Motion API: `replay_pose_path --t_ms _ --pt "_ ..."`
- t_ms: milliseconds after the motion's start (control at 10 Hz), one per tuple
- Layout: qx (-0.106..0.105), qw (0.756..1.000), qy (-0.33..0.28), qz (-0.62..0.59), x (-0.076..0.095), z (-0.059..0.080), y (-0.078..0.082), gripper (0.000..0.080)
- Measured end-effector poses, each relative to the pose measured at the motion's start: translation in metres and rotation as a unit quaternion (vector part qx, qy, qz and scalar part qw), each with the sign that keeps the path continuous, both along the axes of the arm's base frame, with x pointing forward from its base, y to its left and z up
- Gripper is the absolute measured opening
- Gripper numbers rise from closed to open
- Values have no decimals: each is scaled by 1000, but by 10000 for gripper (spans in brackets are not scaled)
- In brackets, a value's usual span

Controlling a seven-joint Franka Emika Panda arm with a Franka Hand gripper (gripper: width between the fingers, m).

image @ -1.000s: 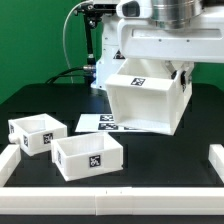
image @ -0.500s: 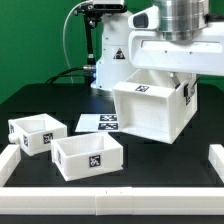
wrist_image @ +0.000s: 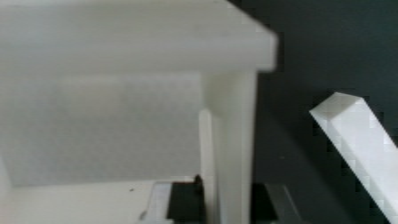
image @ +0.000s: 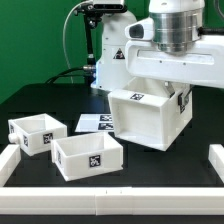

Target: Assemble drawer

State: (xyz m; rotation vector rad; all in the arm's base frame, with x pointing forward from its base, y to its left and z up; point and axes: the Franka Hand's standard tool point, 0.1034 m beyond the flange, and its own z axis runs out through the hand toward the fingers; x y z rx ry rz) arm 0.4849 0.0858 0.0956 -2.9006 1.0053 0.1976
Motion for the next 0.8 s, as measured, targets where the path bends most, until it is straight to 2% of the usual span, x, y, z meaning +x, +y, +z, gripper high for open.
replay_pose_path --t_ms 100,200,400,500,800 --pt "-2 1000 0 -11 -1 0 -2 66" --pt "-12 997 5 -79 -13 -2 -12 66" --pt "-18 982 9 -188 -24 -1 -14 66" --pt "-11 980 -6 -196 -22 -4 -21 66" --pt "-11 981 -2 -193 -24 -6 -18 66"
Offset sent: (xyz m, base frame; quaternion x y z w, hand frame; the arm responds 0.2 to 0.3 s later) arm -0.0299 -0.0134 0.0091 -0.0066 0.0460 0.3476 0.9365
